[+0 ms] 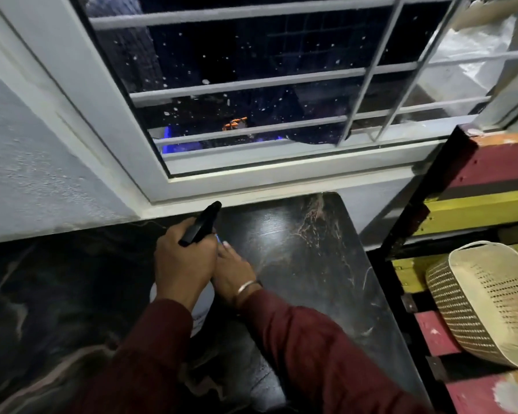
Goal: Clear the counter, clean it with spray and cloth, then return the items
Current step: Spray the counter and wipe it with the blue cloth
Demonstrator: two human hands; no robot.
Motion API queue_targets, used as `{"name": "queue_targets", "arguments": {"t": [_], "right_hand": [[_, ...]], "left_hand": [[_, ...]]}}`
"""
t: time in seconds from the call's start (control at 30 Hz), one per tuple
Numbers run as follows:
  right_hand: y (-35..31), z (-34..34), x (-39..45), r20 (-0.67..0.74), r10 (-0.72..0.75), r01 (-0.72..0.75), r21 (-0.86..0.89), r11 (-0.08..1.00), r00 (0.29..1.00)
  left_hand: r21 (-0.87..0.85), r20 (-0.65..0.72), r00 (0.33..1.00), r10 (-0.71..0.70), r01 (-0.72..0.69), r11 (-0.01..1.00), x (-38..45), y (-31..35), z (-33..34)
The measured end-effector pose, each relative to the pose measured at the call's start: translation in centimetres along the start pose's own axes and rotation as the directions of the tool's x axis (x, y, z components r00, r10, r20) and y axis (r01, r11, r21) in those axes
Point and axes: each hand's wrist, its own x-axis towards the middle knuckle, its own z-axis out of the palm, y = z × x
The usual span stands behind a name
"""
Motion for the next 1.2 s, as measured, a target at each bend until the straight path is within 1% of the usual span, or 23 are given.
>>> {"name": "queue_targets", "arguments": {"t": [0.03, 0.07, 0.1, 0.13, 0.17, 0.2, 0.23, 0.3, 0.37, 0.43, 0.47, 0.57, 0.63, 0.7, 0.77, 0.8, 0.83, 0.87, 0.93, 1.0, 1.07, 1.13, 1.2], "right_hand": [[1.1, -0.4, 0.4, 0.003, -0.017, 0.017, -0.046, 0.999, 1.000], [2.9, -1.3, 0.5, -0.059, 0.023, -0.028, -0.089, 0.996, 0.998], [5.2, -2.2, 0.1, -0.116, 0.111, -0.121, -0.086, 0.989, 0.987], [8.0, -3.2, -0.8, -0.180, 0.221, -0.236, -0.066, 0.969, 0.958], [11.1, -4.3, -1.8, -0.223, 0.345, -0.361, -0.035, 0.932, 0.912], [14.1, -5.4, -3.4, -0.263, 0.458, -0.479, -0.019, 0.878, 0.849], [16.7, -6.4, -5.0, -0.282, 0.546, -0.571, -0.007, 0.821, 0.789], [19.5, -7.2, -7.7, -0.282, 0.650, -0.671, 0.028, 0.741, 0.705], [18.7, -6.8, -9.8, -0.261, 0.710, -0.719, 0.077, 0.691, 0.654], [16.1, -5.7, -12.4, -0.228, 0.749, -0.746, 0.118, 0.656, 0.623], [14.7, -4.9, -14.2, -0.230, 0.751, -0.747, 0.123, 0.654, 0.619], [12.0, -3.9, -18.4, -0.212, 0.731, -0.731, 0.094, 0.676, 0.649], [12.6, -4.6, -18.4, -0.211, 0.728, -0.735, 0.058, 0.676, 0.653], [13.7, -5.5, -15.9, -0.214, 0.760, -0.770, 0.053, 0.636, 0.614], [14.6, -6.3, -12.5, -0.224, 0.791, -0.797, 0.086, 0.598, 0.569], [13.8, -6.3, -10.0, -0.203, 0.785, -0.784, 0.104, 0.612, 0.586], [12.7, -6.1, -7.8, -0.183, 0.759, -0.755, 0.102, 0.647, 0.625], [10.6, -5.6, -5.3, -0.162, 0.708, -0.704, 0.095, 0.704, 0.687], [5.5, -4.1, -0.8, -0.136, 0.586, -0.580, 0.083, 0.810, 0.799], [-0.8, -2.5, 2.5, -0.112, 0.452, -0.443, 0.096, 0.891, 0.885], [-7.4, -0.6, 4.1, -0.076, 0.266, -0.259, 0.096, 0.961, 0.961], [-12.5, 1.6, 3.5, 0.003, 0.021, -0.021, 0.056, 0.998, 1.000], [-13.6, 3.4, 1.3, 0.116, -0.175, 0.176, 0.002, 0.984, 0.978]], "left_hand": [[0.000, -0.003, 1.000, 0.001, -0.001, 1.000, -0.1, 0.1, 0.4], [0.010, -0.003, 1.000, 0.009, -0.009, 1.000, -0.2, 0.2, 0.5], [0.025, -0.004, 1.000, 0.012, -0.012, 1.000, -0.3, 0.2, 0.6], [0.032, 0.000, 1.000, 0.013, -0.013, 0.999, -0.5, 0.1, 0.7], [0.028, 0.006, 1.000, 0.014, -0.014, 1.000, -0.7, 0.1, 0.7], [0.024, 0.011, 1.000, 0.014, -0.014, 1.000, -1.1, -0.1, 0.7], [0.022, 0.014, 1.000, 0.013, -0.013, 1.000, -1.4, -0.1, 0.6], [0.025, 0.016, 1.000, 0.011, -0.011, 1.000, -1.8, -0.2, 0.5], [0.022, 0.023, 1.000, 0.000, 0.000, 1.000, -2.2, -0.3, 0.4], [0.017, 0.036, 0.999, -0.007, 0.007, 1.000, -2.6, -0.5, 0.5], [0.010, 0.046, 0.999, -0.012, 0.012, 1.000, -2.9, -0.6, 0.5], [-0.016, 0.060, 0.998, -0.011, 0.012, 1.000, -3.3, -0.9, 0.3], [-0.039, 0.067, 0.998, 0.006, -0.003, 0.999, -3.6, -1.0, -0.3], [-0.050, 0.066, 0.998, 0.017, -0.014, 0.999, -3.7, -1.2, -1.5], [-0.048, 0.070, 0.997, 0.027, -0.024, 0.999, -3.9, -1.2, -2.4], [-0.045, 0.057, 0.998, 0.025, -0.022, 0.999, -3.8, -1.5, -3.5], [-0.051, 0.049, 0.999, 0.017, -0.015, 0.999, -3.7, -1.6, -4.2], [-0.055, 0.034, 0.999, 0.010, -0.009, 0.998, -3.4, -2.1, -5.3], [-0.052, 0.004, 1.000, 0.004, -0.004, 0.999, -2.9, -3.1, -7.0], [-0.037, -0.038, 0.999, -0.006, 0.004, 0.999, -2.6, -4.3, -8.7], [-0.022, -0.069, 0.997, -0.032, 0.030, 0.999, -2.5, -5.3, -10.2], [-0.013, -0.087, 0.994, -0.060, 0.059, 0.998, -2.6, -6.1, -11.4], [-0.026, -0.091, 0.993, -0.071, 0.069, 0.997, -2.8, -6.4, -12.1]]}}
